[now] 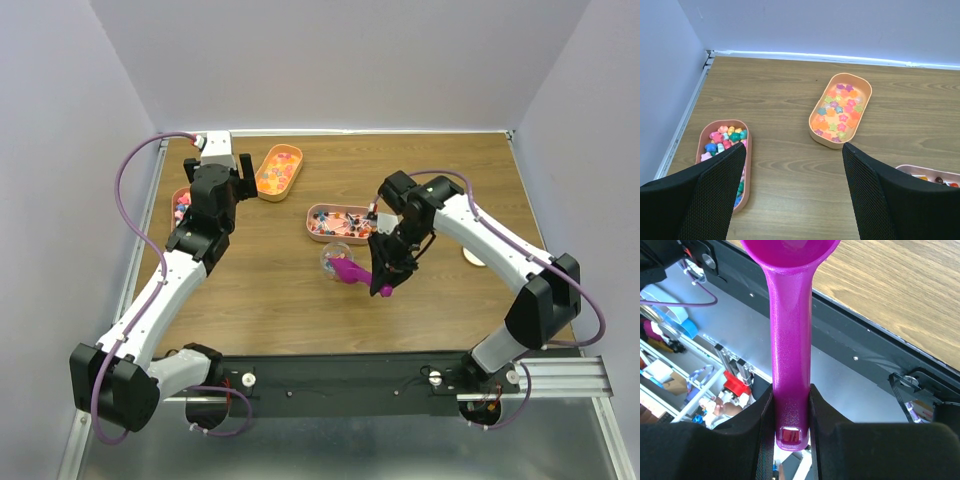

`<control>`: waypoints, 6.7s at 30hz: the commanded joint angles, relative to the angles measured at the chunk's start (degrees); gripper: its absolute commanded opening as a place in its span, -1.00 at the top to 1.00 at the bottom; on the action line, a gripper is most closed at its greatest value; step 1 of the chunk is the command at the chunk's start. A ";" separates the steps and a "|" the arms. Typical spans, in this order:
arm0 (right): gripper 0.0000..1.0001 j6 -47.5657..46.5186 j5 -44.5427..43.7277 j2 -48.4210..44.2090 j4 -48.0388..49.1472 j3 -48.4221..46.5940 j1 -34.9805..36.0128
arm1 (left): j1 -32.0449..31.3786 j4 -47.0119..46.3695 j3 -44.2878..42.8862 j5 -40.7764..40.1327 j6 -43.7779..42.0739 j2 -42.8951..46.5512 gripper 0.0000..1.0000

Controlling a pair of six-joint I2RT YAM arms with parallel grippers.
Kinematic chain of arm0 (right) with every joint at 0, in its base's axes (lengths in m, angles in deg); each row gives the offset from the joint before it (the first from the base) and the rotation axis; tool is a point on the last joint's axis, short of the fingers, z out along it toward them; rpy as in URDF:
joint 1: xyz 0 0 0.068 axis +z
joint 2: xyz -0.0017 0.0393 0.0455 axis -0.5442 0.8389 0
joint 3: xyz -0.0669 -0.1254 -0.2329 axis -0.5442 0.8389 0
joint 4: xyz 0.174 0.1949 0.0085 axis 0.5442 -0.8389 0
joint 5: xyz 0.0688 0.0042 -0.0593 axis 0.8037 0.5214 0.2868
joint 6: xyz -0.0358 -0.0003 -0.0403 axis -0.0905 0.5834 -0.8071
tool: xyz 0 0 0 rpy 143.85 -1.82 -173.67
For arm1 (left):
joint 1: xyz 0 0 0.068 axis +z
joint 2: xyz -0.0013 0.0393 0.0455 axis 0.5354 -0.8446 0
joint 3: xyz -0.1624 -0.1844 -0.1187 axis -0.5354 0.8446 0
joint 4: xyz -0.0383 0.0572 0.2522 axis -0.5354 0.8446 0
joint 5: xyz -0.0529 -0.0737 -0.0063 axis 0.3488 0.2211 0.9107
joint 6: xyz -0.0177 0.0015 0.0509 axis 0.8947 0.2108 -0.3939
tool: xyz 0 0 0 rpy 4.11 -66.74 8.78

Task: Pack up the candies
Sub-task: Place the fake candies in the packing bottle, then scoop the fake candies from the storage box.

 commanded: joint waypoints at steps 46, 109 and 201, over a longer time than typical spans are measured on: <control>0.99 -27.93 -24.12 -9.16 10.53 -3.89 1.91 | 0.39 -1.45 0.68 1.01 -0.28 -0.94 -0.71; 0.92 -51.07 -11.31 -21.37 50.07 20.98 1.91 | 6.45 -5.66 5.86 74.40 22.57 -18.96 1.00; 0.42 -53.36 8.56 -22.78 64.39 21.42 -1.34 | 19.11 -36.95 22.65 90.06 60.89 -7.27 1.00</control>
